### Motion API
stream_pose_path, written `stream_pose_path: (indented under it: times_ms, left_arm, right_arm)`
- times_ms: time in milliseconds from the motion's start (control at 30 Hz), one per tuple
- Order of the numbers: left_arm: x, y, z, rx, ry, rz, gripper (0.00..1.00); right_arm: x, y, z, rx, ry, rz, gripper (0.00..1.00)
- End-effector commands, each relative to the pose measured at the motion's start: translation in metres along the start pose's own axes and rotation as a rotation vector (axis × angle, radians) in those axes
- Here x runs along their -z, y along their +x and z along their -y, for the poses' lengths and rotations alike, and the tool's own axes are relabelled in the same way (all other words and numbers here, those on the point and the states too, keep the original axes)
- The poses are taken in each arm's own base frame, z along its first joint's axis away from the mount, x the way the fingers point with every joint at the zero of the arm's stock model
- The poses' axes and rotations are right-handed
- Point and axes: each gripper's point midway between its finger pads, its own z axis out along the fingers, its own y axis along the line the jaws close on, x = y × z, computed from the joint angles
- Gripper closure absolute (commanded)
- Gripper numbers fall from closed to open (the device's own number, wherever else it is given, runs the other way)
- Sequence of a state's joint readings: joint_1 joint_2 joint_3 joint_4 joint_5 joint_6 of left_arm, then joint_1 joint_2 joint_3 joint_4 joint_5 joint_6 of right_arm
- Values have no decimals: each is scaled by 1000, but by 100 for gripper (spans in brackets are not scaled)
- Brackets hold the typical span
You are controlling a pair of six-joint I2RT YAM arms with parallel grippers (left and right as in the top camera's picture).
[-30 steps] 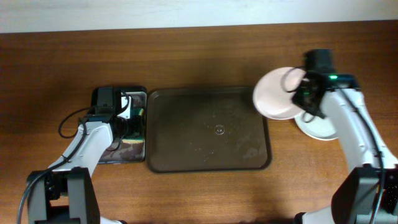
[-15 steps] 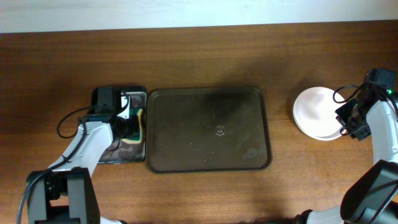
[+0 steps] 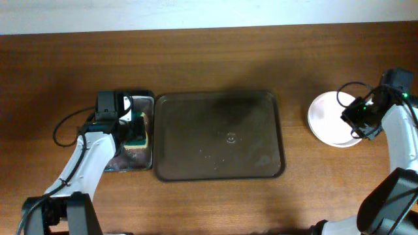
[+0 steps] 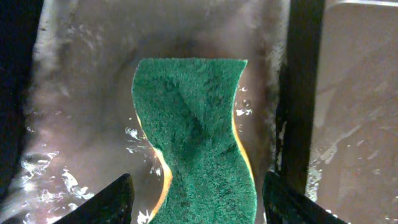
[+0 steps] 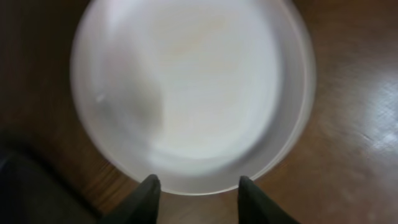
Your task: Clean dirty plates on tray and stack at the side
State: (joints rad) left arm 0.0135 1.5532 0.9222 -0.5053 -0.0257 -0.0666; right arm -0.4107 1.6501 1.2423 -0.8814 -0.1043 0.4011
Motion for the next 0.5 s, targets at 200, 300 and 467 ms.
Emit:
stream_pose_path:
  times_ms: [200, 300, 467]
  left_arm:
    - [39, -28, 20, 5, 122, 133, 30]
    - [37, 0, 18, 17, 118, 17, 26]
    - [43, 59, 14, 112, 89, -229, 0]
  right_arm:
    - [4, 79, -126, 698, -252, -55, 32]
    - [6, 118, -139, 796, -252, -134, 1]
    - [12, 163, -114, 757, -165, -327, 1]
